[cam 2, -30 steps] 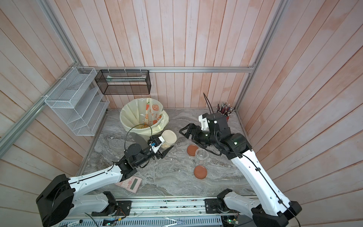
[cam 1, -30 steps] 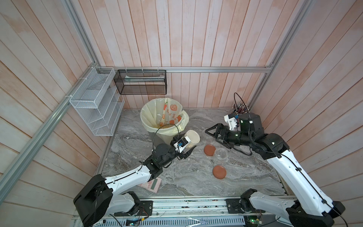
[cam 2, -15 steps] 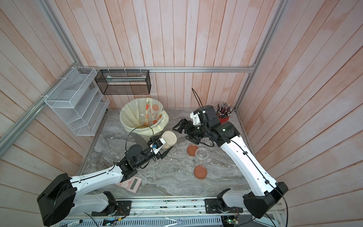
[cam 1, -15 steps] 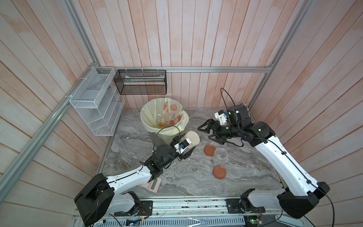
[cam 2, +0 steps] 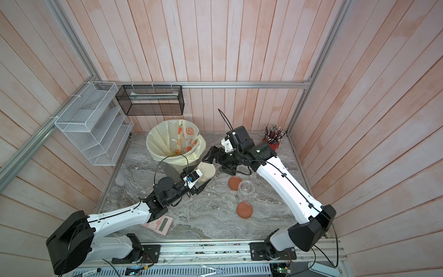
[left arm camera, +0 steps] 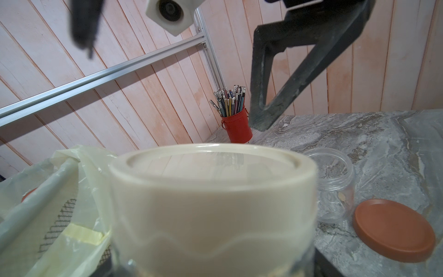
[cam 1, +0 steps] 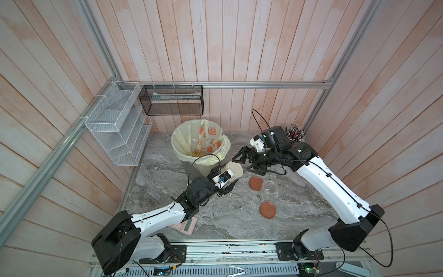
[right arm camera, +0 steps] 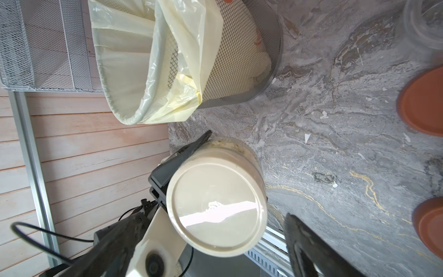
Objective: Empty expired oatmeal from jars
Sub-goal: Unscrew the lid from the jar.
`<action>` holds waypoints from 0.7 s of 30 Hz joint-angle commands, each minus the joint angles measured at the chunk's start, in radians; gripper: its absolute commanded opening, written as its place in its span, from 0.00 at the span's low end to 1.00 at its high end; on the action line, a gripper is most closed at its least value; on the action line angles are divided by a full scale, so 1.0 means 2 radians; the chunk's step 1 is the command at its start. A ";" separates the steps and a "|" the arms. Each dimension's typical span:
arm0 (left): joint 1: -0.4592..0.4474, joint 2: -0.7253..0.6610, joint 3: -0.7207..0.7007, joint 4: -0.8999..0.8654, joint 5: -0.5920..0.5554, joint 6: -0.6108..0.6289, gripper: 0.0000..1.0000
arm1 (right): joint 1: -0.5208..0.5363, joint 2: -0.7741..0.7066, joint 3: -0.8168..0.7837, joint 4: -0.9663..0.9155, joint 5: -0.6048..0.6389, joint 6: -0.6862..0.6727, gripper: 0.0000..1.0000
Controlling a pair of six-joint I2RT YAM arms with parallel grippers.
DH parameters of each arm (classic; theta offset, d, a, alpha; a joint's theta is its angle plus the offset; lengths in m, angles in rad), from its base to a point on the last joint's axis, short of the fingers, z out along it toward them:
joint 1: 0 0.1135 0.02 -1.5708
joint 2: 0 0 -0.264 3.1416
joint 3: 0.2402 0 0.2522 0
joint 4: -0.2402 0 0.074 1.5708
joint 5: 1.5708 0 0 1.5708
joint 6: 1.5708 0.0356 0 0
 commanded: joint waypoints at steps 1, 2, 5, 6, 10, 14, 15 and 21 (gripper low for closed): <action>-0.002 -0.004 -0.003 0.044 0.000 0.006 0.20 | 0.013 0.024 0.040 -0.034 0.015 -0.028 0.98; -0.002 -0.004 -0.004 0.044 -0.001 0.006 0.20 | 0.015 0.032 0.051 -0.042 0.016 -0.031 0.98; -0.002 -0.005 -0.005 0.045 0.000 0.007 0.20 | 0.020 0.052 0.073 -0.062 0.020 -0.043 0.98; -0.002 -0.005 -0.005 0.046 0.000 0.007 0.20 | 0.020 0.057 0.076 -0.066 0.021 -0.044 0.98; -0.002 -0.008 -0.004 0.045 -0.001 0.007 0.20 | 0.024 0.069 0.094 -0.093 0.042 -0.058 0.98; -0.002 -0.008 -0.003 0.044 0.000 0.008 0.20 | 0.029 0.074 0.100 -0.101 0.048 -0.066 0.98; -0.002 -0.008 -0.003 0.045 0.000 0.008 0.20 | 0.032 0.076 0.100 -0.102 0.047 -0.065 0.98; -0.002 -0.008 -0.004 0.045 0.000 0.006 0.20 | 0.036 0.085 0.102 -0.114 0.051 -0.077 0.98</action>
